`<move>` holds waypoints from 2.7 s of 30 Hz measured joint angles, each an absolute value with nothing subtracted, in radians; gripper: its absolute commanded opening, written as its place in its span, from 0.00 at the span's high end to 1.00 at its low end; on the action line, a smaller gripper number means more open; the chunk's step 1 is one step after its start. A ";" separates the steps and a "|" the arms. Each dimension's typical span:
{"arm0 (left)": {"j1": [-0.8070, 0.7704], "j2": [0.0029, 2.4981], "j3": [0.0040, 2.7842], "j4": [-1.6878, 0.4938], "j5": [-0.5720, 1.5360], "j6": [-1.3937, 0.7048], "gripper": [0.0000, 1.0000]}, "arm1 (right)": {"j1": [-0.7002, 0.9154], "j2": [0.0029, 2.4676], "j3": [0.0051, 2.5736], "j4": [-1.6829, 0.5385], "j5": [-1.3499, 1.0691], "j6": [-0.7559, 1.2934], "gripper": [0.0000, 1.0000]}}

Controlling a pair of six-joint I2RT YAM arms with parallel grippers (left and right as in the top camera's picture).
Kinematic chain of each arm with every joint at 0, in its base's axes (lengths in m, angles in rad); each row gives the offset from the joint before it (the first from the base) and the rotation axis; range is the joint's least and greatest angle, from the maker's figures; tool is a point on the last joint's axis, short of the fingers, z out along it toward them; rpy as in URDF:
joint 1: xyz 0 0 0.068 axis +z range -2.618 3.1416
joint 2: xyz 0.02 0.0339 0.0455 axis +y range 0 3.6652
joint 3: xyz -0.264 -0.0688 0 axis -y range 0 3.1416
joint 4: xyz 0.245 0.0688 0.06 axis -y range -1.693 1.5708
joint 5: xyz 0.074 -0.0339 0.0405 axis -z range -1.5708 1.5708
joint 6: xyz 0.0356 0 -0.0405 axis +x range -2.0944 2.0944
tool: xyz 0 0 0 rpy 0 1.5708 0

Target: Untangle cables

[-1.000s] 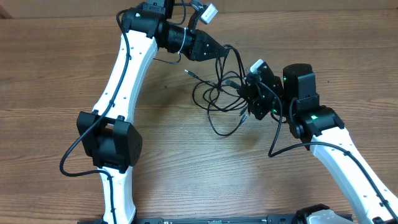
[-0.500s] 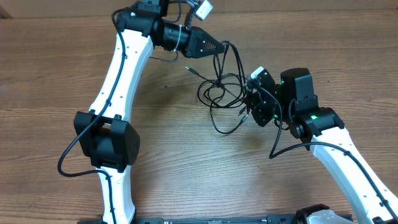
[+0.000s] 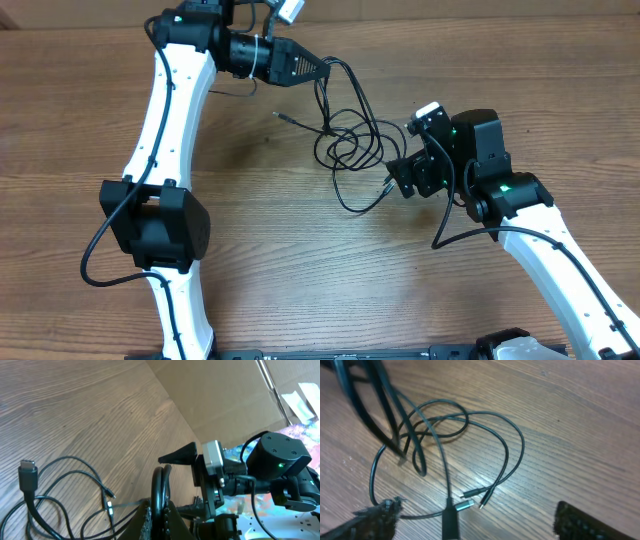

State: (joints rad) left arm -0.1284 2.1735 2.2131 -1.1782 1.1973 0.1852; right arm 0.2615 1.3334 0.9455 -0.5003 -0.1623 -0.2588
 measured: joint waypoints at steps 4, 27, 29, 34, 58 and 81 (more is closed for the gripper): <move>-0.102 2.173 2.213 -1.179 1.197 0.185 0.96 | 0.258 1.333 0.945 -0.488 -0.154 -0.224 0.00; 0.146 2.127 2.213 -0.984 1.179 0.086 0.96 | 0.249 1.333 0.946 -0.439 -0.176 -0.183 0.00; 0.149 2.120 2.213 -0.991 1.158 0.080 0.96 | 0.249 1.333 0.946 -0.437 -0.186 -0.184 0.00; 0.141 2.117 2.213 -1.042 1.085 0.077 0.74 | 0.249 1.333 0.946 -0.438 -0.204 -0.183 0.00; 0.097 2.117 2.213 -1.328 0.619 0.069 0.00 | 0.249 1.333 0.946 -0.435 -0.221 -0.183 0.00; 0.097 2.117 2.213 -1.358 0.424 0.058 0.00 | 0.269 1.437 0.946 -0.323 -0.563 -0.274 0.00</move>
State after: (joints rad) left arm 0.0975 2.1166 2.2131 -1.3579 0.4244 0.0582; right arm 0.2691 1.4368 0.9459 -0.3225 -0.5632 -0.2741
